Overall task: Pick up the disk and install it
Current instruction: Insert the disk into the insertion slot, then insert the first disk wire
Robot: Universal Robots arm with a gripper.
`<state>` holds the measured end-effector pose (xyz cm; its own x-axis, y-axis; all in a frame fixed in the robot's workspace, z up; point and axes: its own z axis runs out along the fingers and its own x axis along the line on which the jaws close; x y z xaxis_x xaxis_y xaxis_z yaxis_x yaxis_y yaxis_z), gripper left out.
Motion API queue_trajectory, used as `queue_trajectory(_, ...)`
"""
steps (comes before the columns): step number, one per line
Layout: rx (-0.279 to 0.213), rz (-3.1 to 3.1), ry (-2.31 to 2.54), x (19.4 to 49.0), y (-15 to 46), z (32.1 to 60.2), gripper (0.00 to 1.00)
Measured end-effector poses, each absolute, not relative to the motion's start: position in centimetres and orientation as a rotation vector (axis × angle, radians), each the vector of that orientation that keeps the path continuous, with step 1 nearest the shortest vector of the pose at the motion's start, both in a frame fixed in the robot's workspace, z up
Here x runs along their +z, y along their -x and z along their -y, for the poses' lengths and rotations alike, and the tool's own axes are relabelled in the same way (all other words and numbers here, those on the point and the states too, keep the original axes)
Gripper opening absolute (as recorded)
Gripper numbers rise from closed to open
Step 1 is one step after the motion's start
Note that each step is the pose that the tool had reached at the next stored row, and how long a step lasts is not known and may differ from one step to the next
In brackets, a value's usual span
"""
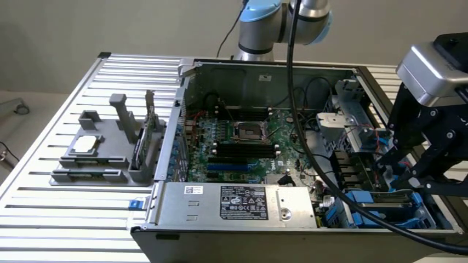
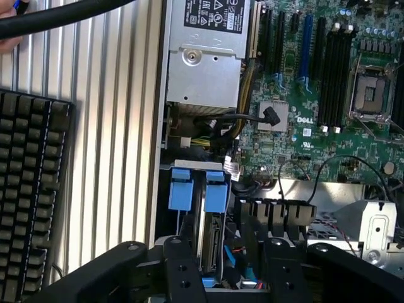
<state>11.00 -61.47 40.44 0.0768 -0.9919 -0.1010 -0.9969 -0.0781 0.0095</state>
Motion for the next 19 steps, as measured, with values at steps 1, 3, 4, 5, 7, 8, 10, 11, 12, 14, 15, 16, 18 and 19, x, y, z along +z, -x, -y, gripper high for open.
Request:
queue_trajectory(1,0.124,-2.090,2.259,40.44,-11.01,61.46,0.38)
queue_trajectory(3,0.124,-2.090,2.259,40.44,-11.00,61.46,0.32)
queue_trajectory(4,0.124,-2.090,2.259,40.44,-11.00,61.46,0.26)
queue_trajectory(5,0.124,-2.090,2.259,40.44,-11.01,61.46,0.20)
queue_trajectory(7,0.124,-2.090,2.259,40.44,-11.01,61.46,0.14)
queue_trajectory(8,0.124,-2.090,2.259,40.44,-11.01,61.46,0.11)
queue_trajectory(10,0.124,-2.090,2.259,40.44,-11.01,61.46,0.11)
queue_trajectory(11,0.124,-2.090,2.259,40.44,-11.01,61.46,0.11)
queue_trajectory(12,0.124,-2.090,2.259,40.44,-11.01,61.46,0.11)
queue_trajectory(14,0.124,-2.090,2.259,40.44,-11.01,61.46,0.11)
queue_trajectory(15,0.124,-2.090,2.259,40.44,-11.00,61.46,0.11)
queue_trajectory(16,0.124,-2.090,2.259,40.44,-11.00,61.46,0.11)
queue_trajectory(18,0.124,-2.090,2.259,40.44,-11.01,61.46,0.11)
queue_trajectory(19,0.124,-2.090,2.258,40.43,-11.01,61.40,0.11)
